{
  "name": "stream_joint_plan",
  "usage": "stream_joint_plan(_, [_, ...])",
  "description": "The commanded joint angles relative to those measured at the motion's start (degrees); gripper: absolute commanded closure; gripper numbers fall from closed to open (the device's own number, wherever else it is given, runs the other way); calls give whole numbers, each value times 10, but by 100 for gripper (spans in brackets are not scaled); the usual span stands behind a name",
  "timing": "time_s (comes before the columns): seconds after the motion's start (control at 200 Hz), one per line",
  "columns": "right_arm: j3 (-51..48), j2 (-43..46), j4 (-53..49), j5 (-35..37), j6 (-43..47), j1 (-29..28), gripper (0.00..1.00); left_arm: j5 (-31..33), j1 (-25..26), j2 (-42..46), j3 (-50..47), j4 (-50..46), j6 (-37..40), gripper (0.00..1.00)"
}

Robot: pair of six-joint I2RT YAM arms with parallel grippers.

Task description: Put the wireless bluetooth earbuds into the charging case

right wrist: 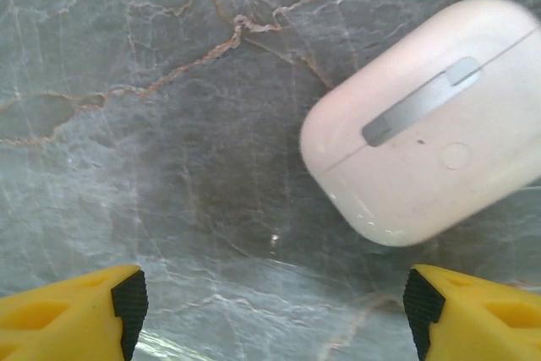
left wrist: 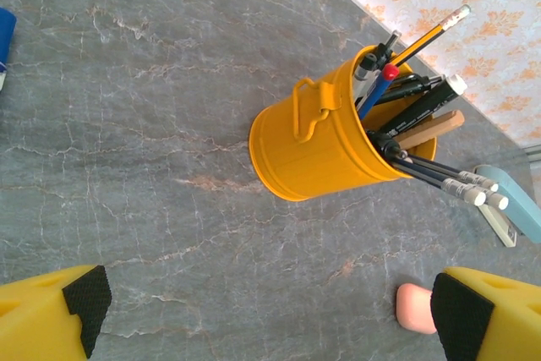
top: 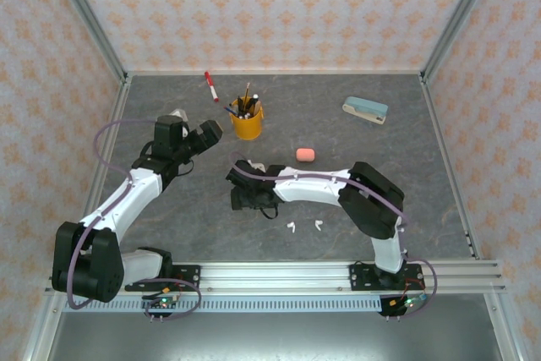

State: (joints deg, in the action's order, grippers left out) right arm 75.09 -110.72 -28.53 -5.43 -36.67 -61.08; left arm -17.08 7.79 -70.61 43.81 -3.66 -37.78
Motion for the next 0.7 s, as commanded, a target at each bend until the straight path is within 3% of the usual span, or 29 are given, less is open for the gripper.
stream_joint_plan(0.0, [33, 20, -73, 77, 88, 12, 17, 19, 0, 15, 20, -21, 17, 0])
stream_joint_plan(0.12, [57, 2, -96, 105, 156, 22, 13, 19, -1, 17, 19, -22, 17, 0])
stream_joint_plan(0.37, [98, -51, -109, 88, 263, 42, 11, 15, -1, 18, 21, -24, 17, 0])
stream_joint_plan(0.691, [126, -105, -124, 92, 291, 52, 11, 13, -1, 18, 21, -21, 15, 0])
